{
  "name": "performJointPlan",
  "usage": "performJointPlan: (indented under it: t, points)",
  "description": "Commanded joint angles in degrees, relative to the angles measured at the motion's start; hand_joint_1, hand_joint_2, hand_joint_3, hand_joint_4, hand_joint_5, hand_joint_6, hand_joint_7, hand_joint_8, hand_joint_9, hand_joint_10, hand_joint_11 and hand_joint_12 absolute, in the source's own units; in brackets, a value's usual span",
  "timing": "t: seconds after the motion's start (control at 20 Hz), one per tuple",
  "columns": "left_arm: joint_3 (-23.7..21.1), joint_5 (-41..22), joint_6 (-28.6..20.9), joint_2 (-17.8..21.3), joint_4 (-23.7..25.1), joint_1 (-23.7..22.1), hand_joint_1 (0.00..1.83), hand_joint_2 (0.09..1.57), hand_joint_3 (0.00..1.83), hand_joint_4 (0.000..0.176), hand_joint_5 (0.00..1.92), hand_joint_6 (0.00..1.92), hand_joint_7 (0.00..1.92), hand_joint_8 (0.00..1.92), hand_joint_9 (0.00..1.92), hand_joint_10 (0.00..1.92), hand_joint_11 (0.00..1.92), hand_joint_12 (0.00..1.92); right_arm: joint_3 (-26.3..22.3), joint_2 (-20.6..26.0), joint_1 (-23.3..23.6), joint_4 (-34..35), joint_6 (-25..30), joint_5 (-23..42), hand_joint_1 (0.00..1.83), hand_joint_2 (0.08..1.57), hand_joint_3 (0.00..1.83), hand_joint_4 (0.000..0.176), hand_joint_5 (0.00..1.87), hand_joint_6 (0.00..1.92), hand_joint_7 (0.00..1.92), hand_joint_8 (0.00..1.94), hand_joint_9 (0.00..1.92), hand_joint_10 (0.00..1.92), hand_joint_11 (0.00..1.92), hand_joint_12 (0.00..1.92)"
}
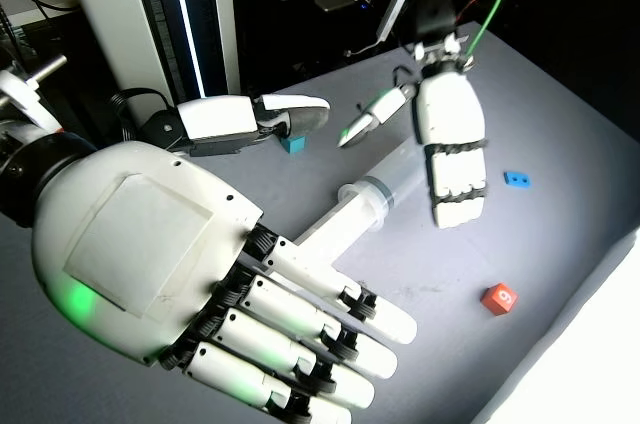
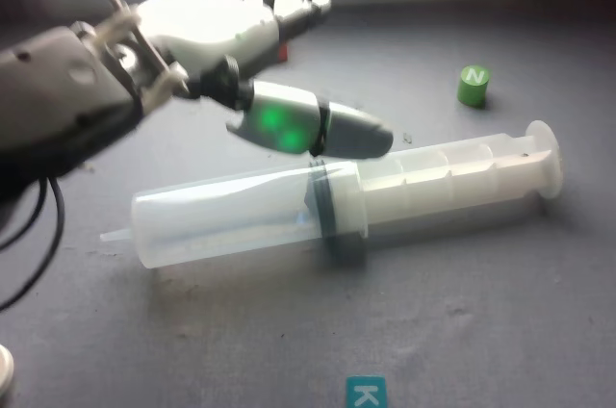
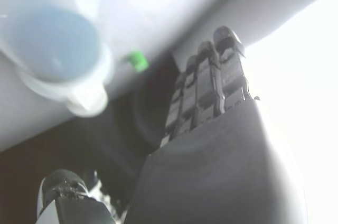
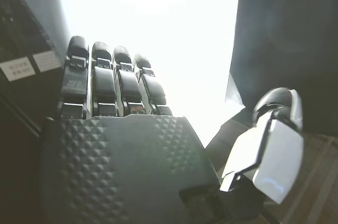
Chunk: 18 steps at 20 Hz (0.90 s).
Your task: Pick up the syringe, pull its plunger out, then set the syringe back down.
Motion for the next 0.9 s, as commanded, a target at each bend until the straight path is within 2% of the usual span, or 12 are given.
performJointPlan:
  t: [0.0, 0.05, 0.15, 0.25, 0.3, 0.4, 0.45, 0.5, 0.55, 0.65, 0.8, 0.85]
  points:
    - [-0.6, 0.0, 0.0, 0.8, 2.5, -1.9, 0.21, 0.81, 0.0, 0.0, 0.4, 0.02, 0.54, 0.04, 0.52, 0.05, 0.26, 0.44, -0.1, 0.5, 0.3, -0.1, 0.2, 7.1, 0.16, 0.87, 0.01, 0.0, 0.45, 0.08, 0.56, 0.08, 0.53, 0.12, 0.02, 1.26]
    - [-1.0, 1.2, 0.0, 1.4, 3.0, -3.0, 0.27, 0.82, 0.0, 0.0, 0.49, 0.48, 0.42, 0.9, 0.33, 1.17, 0.19, 1.35, -0.1, 0.5, 0.3, -0.4, 0.2, 7.1, 0.21, 0.9, 0.0, 0.0, 0.42, 0.68, 0.52, 0.8, 0.4, 1.06, 0.11, 1.59]
    - [-2.2, 4.5, 0.0, 2.8, 3.6, -5.4, 0.29, 0.87, 0.01, 0.0, 0.28, 1.6, 0.28, 1.87, 0.35, 1.89, 0.29, 1.9, -0.3, 0.5, 0.2, -1.8, 0.6, 7.2, 0.27, 0.9, 0.0, 0.0, 0.41, 1.81, 0.44, 1.86, 0.49, 1.88, 0.48, 1.91]
    - [-4.1, 6.7, 0.0, 4.4, 4.0, -7.6, 0.21, 0.98, 0.02, 0.0, 0.78, 1.91, 0.91, 1.92, 0.9, 1.92, 0.9, 1.92, -0.5, 0.5, 0.1, -2.2, 0.6, 7.5, 0.27, 0.88, 0.0, 0.0, 0.46, 1.92, 0.57, 1.94, 0.7, 1.92, 0.78, 1.92]
    - [-5.0, 7.8, 0.0, 5.1, 4.1, -8.7, 0.22, 0.99, 0.01, 0.0, 1.32, 1.92, 1.37, 1.92, 1.36, 1.92, 1.35, 1.92, -0.6, 0.5, 0.1, -2.2, 0.6, 7.6, 0.31, 0.87, 0.0, 0.0, 0.74, 1.92, 0.91, 1.94, 0.98, 1.92, 1.06, 1.92]
    - [-6.1, 9.0, 0.0, 5.8, 4.2, -10.3, 0.35, 1.02, 0.0, 0.0, 1.54, 1.92, 1.68, 1.92, 1.69, 1.92, 1.67, 1.92, -0.8, 0.5, 0.1, -2.4, 0.7, 7.7, 0.34, 0.94, 0.02, 0.0, 1.38, 1.92, 1.54, 1.94, 1.59, 1.92, 1.61, 1.92]
    - [-6.3, 9.3, 0.0, 5.9, 4.4, -11.0, 0.62, 1.14, 0.01, 0.075, 1.5, 1.92, 1.63, 1.92, 1.65, 1.92, 1.64, 1.92, -0.8, 0.5, 0.1, -2.6, 0.7, 7.7, 0.38, 1.04, 0.03, 0.0, 1.63, 1.92, 1.81, 1.94, 1.84, 1.92, 1.86, 1.92]
    - [-6.4, 10.3, 0.0, 5.9, 4.7, -11.9, 0.62, 1.14, 0.01, 0.075, 1.5, 1.92, 1.63, 1.92, 1.65, 1.92, 1.64, 1.92, -0.9, 0.5, 0.0, -3.0, 0.8, 7.7, 0.38, 1.04, 0.03, 0.0, 1.63, 1.92, 1.81, 1.94, 1.84, 1.92, 1.86, 1.92]
    - [-6.3, 11.8, 0.0, 5.9, 5.3, -13.0, 1.12, 1.22, 0.0, 0.167, 1.44, 1.92, 1.58, 1.92, 1.63, 1.92, 1.63, 1.92, -1.0, 0.5, -0.1, -3.8, 1.1, 7.7, 0.76, 1.34, 0.05, 0.0, 1.71, 1.92, 1.92, 1.94, 1.92, 1.92, 1.92, 1.92]
    - [-6.3, 13.3, 0.0, 6.1, 5.8, -14.5, 1.16, 1.24, 0.01, 0.176, 1.5, 1.92, 1.57, 1.92, 1.6, 1.92, 1.6, 1.92, -1.3, 0.6, -0.1, -4.7, 1.3, 7.7, 1.19, 1.38, 0.02, 0.02, 1.64, 1.92, 1.83, 1.94, 1.92, 1.92, 1.92, 1.92]
    - [-6.5, 15.0, 0.0, 6.9, 6.6, -16.7, 1.22, 1.23, 0.0, 0.163, 1.51, 1.92, 1.53, 1.92, 1.56, 1.92, 1.57, 1.92, -1.8, 0.7, -0.2, -5.6, 1.3, 8.0, 1.13, 1.4, 0.03, 0.049, 1.63, 1.92, 1.82, 1.94, 1.92, 1.92, 1.92, 1.92]
    - [-6.5, 15.2, 0.0, 7.1, 6.7, -17.1, 1.23, 1.23, 0.01, 0.119, 1.52, 1.92, 1.53, 1.92, 1.56, 1.92, 1.57, 1.92, -1.9, 0.7, -0.2, -5.8, 1.3, 8.0, 1.14, 1.39, 0.02, 0.054, 1.62, 1.92, 1.81, 1.94, 1.92, 1.92, 1.92, 1.92]
